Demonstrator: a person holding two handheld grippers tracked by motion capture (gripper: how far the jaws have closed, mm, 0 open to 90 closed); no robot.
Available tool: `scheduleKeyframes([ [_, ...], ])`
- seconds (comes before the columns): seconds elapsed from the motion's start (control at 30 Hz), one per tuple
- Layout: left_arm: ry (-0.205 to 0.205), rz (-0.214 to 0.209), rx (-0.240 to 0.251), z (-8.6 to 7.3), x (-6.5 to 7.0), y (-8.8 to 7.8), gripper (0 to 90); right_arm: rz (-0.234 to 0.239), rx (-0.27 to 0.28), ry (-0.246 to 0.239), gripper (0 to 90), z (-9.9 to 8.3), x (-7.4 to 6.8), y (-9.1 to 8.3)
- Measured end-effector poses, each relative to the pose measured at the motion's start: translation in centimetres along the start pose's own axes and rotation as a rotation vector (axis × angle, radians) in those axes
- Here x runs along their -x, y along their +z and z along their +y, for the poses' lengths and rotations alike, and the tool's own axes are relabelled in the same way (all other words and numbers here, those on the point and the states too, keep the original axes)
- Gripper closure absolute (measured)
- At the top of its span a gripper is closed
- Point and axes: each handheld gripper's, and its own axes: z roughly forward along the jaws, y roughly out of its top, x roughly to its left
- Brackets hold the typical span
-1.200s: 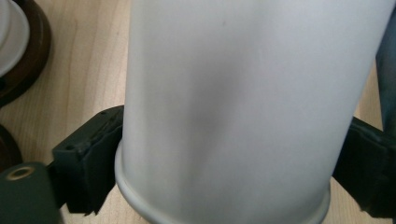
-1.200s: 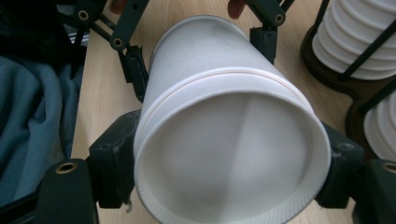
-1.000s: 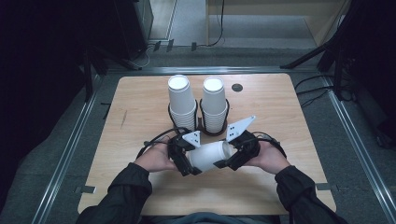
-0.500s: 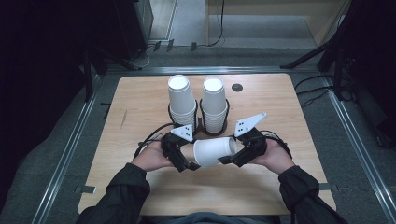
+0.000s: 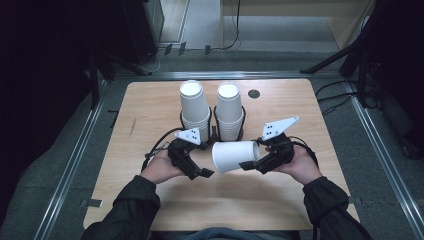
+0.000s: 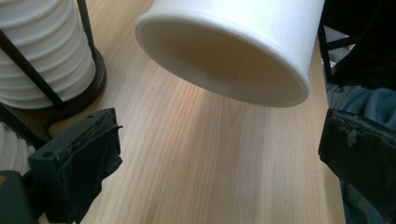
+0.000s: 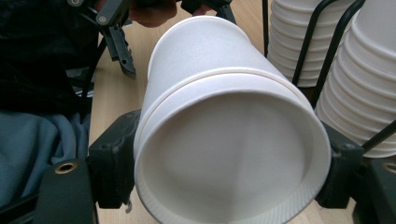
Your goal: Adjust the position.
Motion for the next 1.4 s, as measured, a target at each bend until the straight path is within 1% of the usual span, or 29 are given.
scheduleKeyframes([
  [0.03,0.000,-0.002,0.017,0.0,0.0,0.0,0.0,0.003,0.011,0.002,23.9,0.0,0.0,-0.1],
  [0.07,0.000,-0.002,0.017,0.0,0.0,0.0,0.0,0.003,0.011,0.002,23.9,0.0,0.0,-0.1],
  [0.1,-0.006,-0.006,0.037,0.1,0.1,0.0,0.0,0.009,0.022,0.005,23.9,0.1,0.0,-0.2],
  [0.13,-0.016,-0.007,0.067,0.2,0.2,0.1,0.0,0.021,0.048,0.009,23.9,0.2,0.0,-0.3],
  [0.17,-0.016,-0.007,0.067,0.2,0.2,0.1,0.0,0.027,0.059,0.009,23.9,0.3,0.0,-0.4],
  [0.2,-0.015,-0.013,0.086,0.2,0.3,0.2,0.0,0.033,0.067,0.010,23.9,0.4,0.0,-0.4],
  [0.27,-0.006,-0.012,0.095,0.3,0.4,0.2,0.0,0.033,0.076,0.006,23.9,0.5,-0.1,-0.4],
  [0.33,-0.003,-0.024,0.106,0.3,0.5,0.4,0.0,0.043,0.098,-0.004,23.9,0.9,-0.4,-0.3],
  [0.43,0.004,-0.036,0.121,0.3,0.7,0.5,0.0,0.047,0.113,-0.014,23.9,1.2,-0.6,-0.2],
  [0.5,-0.001,-0.041,0.128,0.3,0.8,0.6,0.0,0.062,0.122,-0.018,23.9,1.5,-0.9,0.0],
  [0.57,-0.013,-0.056,0.154,0.3,0.8,0.6,0.0,0.082,0.131,-0.020,23.9,1.8,-1.1,0.4],
  [0.6,-0.018,-0.069,0.161,0.4,0.7,0.5,0.0,0.084,0.132,-0.021,23.9,1.8,-1.1,0.5],
  [0.63,-0.018,-0.069,0.161,0.4,0.7,0.5,0.0,0.084,0.132,-0.021,23.9,1.8,-1.1,0.5],
  [0.67,-0.027,-0.078,0.174,0.4,0.8,0.5,0.0,0.094,0.132,-0.021,23.9,1.9,-1.2,0.7],
  [0.77,-0.019,-0.088,0.203,0.5,1.0,0.2,1.4,0.111,0.136,-0.020,23.9,2.1,-1.2,1.1],
  [0.83,-0.010,-0.083,0.236,0.4,1.1,-0.3,7.6,0.120,0.150,-0.017,24.1,2.2,-1.3,1.4],
  [0.87,-0.010,-0.083,0.236,0.4,1.1,-0.3,8.3,0.120,0.150,-0.017,24.1,2.2,-1.3,1.4],
  [0.9,0.015,-0.065,0.245,0.5,1.3,-0.6,9.2,0.131,0.158,-0.015,24.3,2.2,-1.2,1.4],
  [0.97,0.020,-0.063,0.245,0.5,1.3,-0.6,10.6,0.133,0.159,-0.015,24.3,2.2,-1.2,1.4],
  [1.03,0.018,-0.073,0.230,0.6,1.2,-0.6,11.5,0.131,0.160,-0.021,24.4,2.1,-1.2,1.3],
  [1.07,0.012,-0.078,0.221,0.6,1.1,-0.6,12.7,0.132,0.154,-0.014,24.3,2.1,-1.1,1.3],
  [1.1,0.016,-0.075,0.217,0.6,1.1,-0.6,12.7,0.132,0.154,-0.014,24.3,2.1,-1.1,1.3],
  [1.13,0.029,-0.073,0.206,0.6,1.2,-0.7,13.4,0.140,0.137,-0.006,24.1,2.0,-1.1,1.4],
  [1.2,0.024,-0.083,0.198,0.7,1.2,-0.8,13.6,0.132,0.122,-0.029,22.0,2.0,-1.3,1.4],
  [1.23,0.022,-0.080,0.190,0.8,1.2,-0.9,13.6,0.132,0.122,-0.029,22.0,2.0,-1.3,1.4],
  [1.27,0.030,-0.067,0.176,1.0,1.4,-1.2,13.6,0.131,0.112,-0.045,19.5,2.0,-1.5,1.4],
  [1.3,0.034,-0.063,0.172,1.0,1.4,-1.4,13.6,0.134,0.102,-0.038,19.3,2.0,-1.5,1.4],
  [1.37,0.030,-0.059,0.172,0.9,1.4,-1.6,13.6,0.130,0.095,-0.042,19.2,2.0,-1.5,1.4],
  [1.4,0.024,-0.049,0.167,0.8,1.2,-2.0,13.5,0.114,0.066,-0.052,18.1,1.8,-1.5,1.5],
])
